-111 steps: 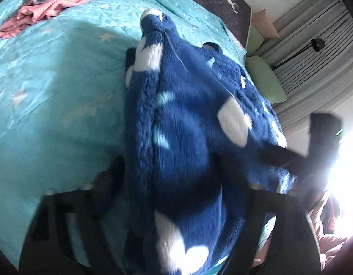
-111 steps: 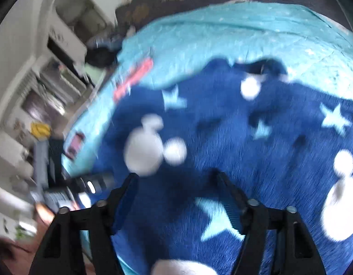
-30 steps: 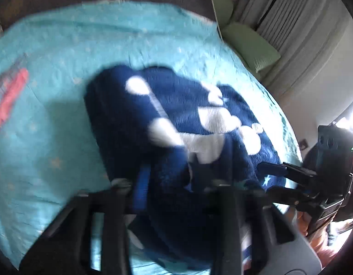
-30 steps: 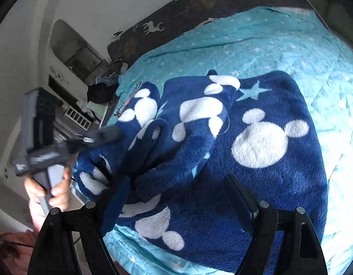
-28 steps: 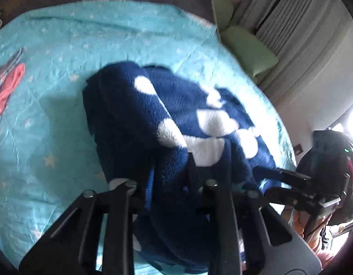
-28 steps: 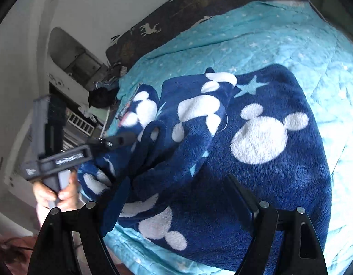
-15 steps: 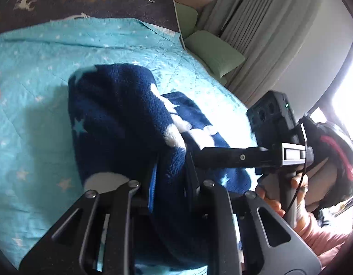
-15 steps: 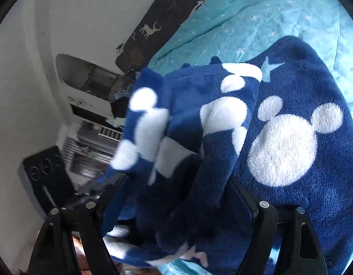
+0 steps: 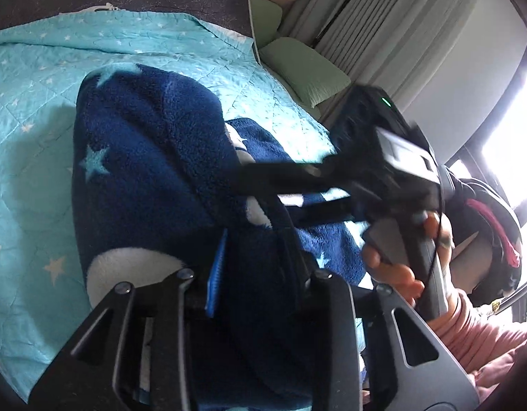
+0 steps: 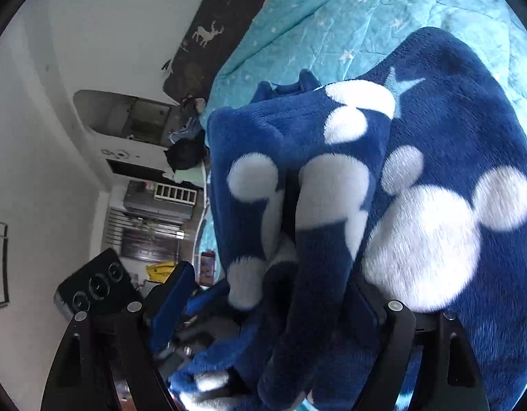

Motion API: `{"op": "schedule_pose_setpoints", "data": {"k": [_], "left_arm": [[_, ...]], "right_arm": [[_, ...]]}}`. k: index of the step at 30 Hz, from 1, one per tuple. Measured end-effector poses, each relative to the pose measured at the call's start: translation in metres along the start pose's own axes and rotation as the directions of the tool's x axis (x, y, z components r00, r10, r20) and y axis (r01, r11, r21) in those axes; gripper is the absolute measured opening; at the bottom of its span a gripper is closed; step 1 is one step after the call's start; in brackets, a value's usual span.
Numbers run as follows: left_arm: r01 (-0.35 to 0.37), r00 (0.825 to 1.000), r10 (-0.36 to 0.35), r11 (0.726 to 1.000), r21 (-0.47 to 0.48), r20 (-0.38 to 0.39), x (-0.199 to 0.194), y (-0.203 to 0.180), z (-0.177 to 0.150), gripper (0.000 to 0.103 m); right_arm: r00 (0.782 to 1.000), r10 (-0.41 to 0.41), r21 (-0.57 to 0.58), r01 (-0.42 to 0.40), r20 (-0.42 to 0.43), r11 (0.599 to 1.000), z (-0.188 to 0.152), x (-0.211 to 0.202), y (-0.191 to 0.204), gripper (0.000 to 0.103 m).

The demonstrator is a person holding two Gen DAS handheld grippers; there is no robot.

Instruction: Fold small clothes

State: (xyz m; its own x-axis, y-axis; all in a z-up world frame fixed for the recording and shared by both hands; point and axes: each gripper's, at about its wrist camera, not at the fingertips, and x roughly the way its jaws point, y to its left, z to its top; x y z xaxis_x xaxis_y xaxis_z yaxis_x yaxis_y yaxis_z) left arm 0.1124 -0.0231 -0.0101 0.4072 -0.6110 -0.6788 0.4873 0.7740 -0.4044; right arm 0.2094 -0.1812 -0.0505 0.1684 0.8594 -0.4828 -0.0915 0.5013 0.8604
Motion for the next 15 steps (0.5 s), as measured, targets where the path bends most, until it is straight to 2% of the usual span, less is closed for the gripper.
{"op": "schedule_pose_setpoints", "data": {"k": [4, 5, 7, 8, 9, 11, 13, 15], "left_arm": [[-0.027, 1.0, 0.027, 0.999, 0.042, 0.001, 0.002, -0.012, -0.004, 0.044], [-0.039, 0.999, 0.039, 0.998, 0.055, 0.001, 0.001, -0.015, -0.004, 0.047], [-0.069, 0.998, 0.069, 0.995, 0.067, 0.003, -0.005, -0.019, -0.003, 0.053], [-0.077, 0.997, 0.076, 0.994, 0.072, 0.01, -0.011, -0.021, -0.003, 0.058], [-0.076, 0.997, 0.075, 0.995, 0.072, 0.018, -0.017, -0.022, -0.003, 0.06], [-0.063, 0.998, 0.061, 0.996, 0.063, 0.033, -0.034, -0.023, -0.003, 0.061], [-0.086, 0.993, 0.081, 0.994, 0.064, 0.081, -0.057, -0.024, -0.007, 0.064], [-0.128, 0.983, 0.118, 0.989, 0.068, 0.138, -0.076, -0.021, -0.014, 0.074]], "right_arm": [[0.997, -0.066, -0.032, 0.065, -0.034, 0.997, 0.013, 0.023, 0.012, 0.087], [0.994, -0.106, -0.059, 0.104, -0.039, 0.993, 0.015, 0.029, 0.017, 0.085], [0.982, -0.188, -0.101, 0.185, -0.028, 0.978, 0.014, 0.034, 0.025, 0.059], [0.984, -0.178, -0.111, 0.175, -0.024, 0.978, 0.014, 0.034, 0.028, 0.046], [0.987, -0.163, -0.119, 0.16, -0.013, 0.98, 0.014, 0.03, 0.031, 0.037], [0.983, -0.178, -0.167, 0.181, 0.034, 0.969, 0.012, 0.021, 0.044, 0.033], [0.977, -0.198, -0.203, 0.209, 0.076, 0.957, 0.01, 0.012, 0.056, 0.032], [0.977, -0.192, -0.227, 0.209, 0.094, 0.951, 0.008, 0.003, 0.066, 0.03]]}}
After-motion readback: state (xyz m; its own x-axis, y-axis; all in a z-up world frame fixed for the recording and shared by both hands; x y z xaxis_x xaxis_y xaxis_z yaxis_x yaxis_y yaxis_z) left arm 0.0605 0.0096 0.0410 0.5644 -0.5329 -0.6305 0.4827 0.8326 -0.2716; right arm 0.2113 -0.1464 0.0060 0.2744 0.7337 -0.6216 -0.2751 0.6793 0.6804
